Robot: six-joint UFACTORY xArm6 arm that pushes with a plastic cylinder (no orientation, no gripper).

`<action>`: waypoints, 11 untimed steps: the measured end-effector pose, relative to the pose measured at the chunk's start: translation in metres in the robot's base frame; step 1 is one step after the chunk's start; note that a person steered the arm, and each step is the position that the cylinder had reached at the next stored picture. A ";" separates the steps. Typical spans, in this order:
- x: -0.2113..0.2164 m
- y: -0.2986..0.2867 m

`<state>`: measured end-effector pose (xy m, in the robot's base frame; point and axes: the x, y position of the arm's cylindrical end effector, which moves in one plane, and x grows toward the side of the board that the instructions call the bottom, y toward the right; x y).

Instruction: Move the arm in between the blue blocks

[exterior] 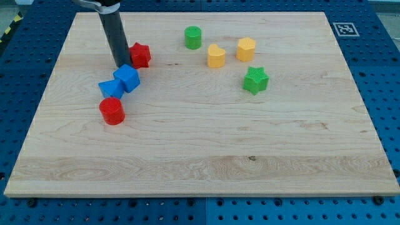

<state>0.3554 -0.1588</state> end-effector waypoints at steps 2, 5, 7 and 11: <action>-0.011 0.035; 0.006 -0.012; 0.107 -0.034; 0.096 -0.013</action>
